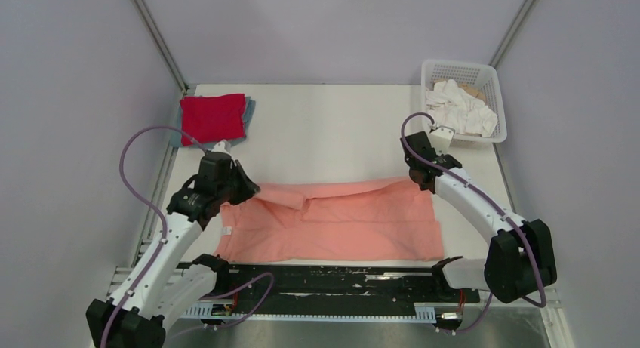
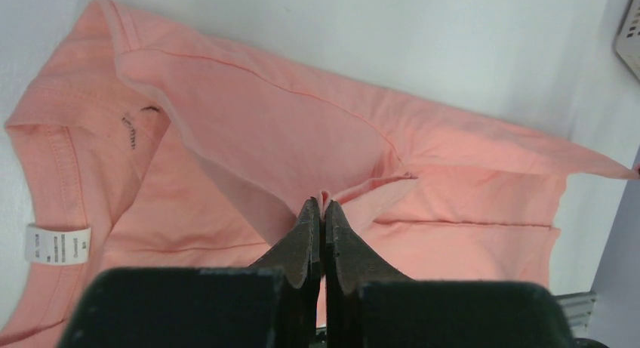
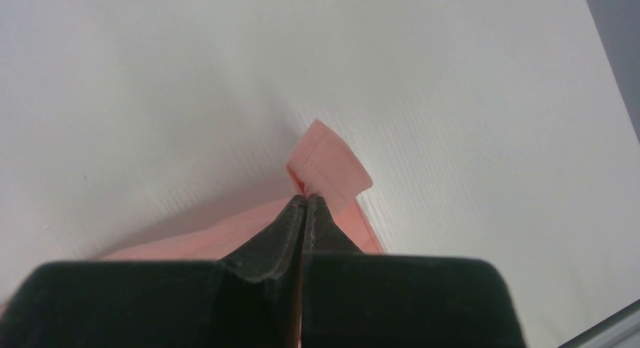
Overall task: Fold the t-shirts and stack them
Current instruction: Fold the other side of the tshirt into a rectangle
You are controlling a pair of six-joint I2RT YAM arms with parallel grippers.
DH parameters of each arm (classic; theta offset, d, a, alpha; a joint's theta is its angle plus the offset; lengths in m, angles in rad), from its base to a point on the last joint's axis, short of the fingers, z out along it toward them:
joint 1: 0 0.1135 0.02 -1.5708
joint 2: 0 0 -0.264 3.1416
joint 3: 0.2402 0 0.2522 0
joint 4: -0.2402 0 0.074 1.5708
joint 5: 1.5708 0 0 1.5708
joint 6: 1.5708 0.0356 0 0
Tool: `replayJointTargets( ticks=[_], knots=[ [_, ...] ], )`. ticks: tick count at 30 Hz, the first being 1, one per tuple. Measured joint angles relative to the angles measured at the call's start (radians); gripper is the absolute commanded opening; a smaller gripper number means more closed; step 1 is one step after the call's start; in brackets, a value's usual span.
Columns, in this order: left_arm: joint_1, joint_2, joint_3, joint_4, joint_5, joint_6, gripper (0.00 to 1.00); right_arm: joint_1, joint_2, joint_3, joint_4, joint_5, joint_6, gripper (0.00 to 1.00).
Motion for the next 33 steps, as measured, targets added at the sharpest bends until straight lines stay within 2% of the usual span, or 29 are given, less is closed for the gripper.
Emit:
replayJointTargets(
  ticks=[8,11,14,15,16,18,19,20,21,22,23,25,28,29,31,33],
  knots=[
    [0.0,-0.071,0.01,-0.098,-0.012,-0.014,0.03,0.0,-0.023,0.002,-0.04,0.006,-0.008,0.0],
    [0.0,-0.143,-0.033,-0.114,-0.007,-0.021,0.04,0.0,-0.054,-0.005,-0.046,0.005,-0.008,0.0],
    [0.0,-0.204,-0.098,-0.15,-0.004,-0.031,0.1,0.0,-0.07,-0.026,-0.054,-0.007,-0.006,0.01],
    [0.0,-0.22,-0.12,-0.164,-0.003,-0.035,0.12,0.0,-0.071,-0.037,-0.063,-0.011,-0.003,0.05],
    [0.0,-0.236,-0.148,-0.173,0.0,-0.04,0.18,0.0,-0.071,-0.047,-0.073,-0.016,0.002,0.11],
    [0.0,-0.254,-0.192,-0.193,0.015,-0.053,0.21,0.0,-0.071,-0.065,-0.111,-0.029,0.022,0.17],
    [0.0,-0.263,-0.212,-0.204,0.022,-0.063,0.27,0.0,-0.071,-0.071,-0.134,-0.034,0.036,0.25],
    [0.0,-0.271,-0.23,-0.221,0.027,-0.075,0.35,0.0,-0.071,-0.074,-0.16,-0.035,0.054,0.39],
    [0.0,-0.28,-0.242,-0.243,0.033,-0.088,0.59,0.0,-0.071,-0.076,-0.19,-0.035,0.077,0.57],
    [0.0,-0.292,-0.249,-0.288,0.039,-0.113,0.7,0.0,-0.071,-0.076,-0.221,-0.032,0.103,0.69],
    [0.0,-0.298,-0.249,-0.296,0.04,-0.114,0.92,0.0,-0.072,-0.076,-0.246,-0.029,0.124,0.74],
    [-0.001,-0.333,-0.249,-0.332,0.039,-0.135,0.99,0.0,-0.086,-0.076,-0.298,-0.023,0.151,0.81],
    [-0.001,-0.391,-0.239,-0.36,0.045,-0.157,1.0,0.0,-0.138,-0.07,-0.325,-0.025,0.156,0.88],
    [-0.001,-0.398,-0.229,-0.359,0.053,-0.159,1.0,0.0,-0.166,-0.068,-0.314,-0.04,0.142,0.9],
    [-0.002,-0.389,-0.209,-0.328,0.08,-0.157,1.0,-0.001,-0.216,-0.068,-0.269,-0.093,0.097,0.99],
    [-0.006,-0.347,-0.2,-0.259,0.116,-0.152,1.0,0.0,-0.264,-0.088,-0.167,-0.202,0.032,1.0]
  ],
)
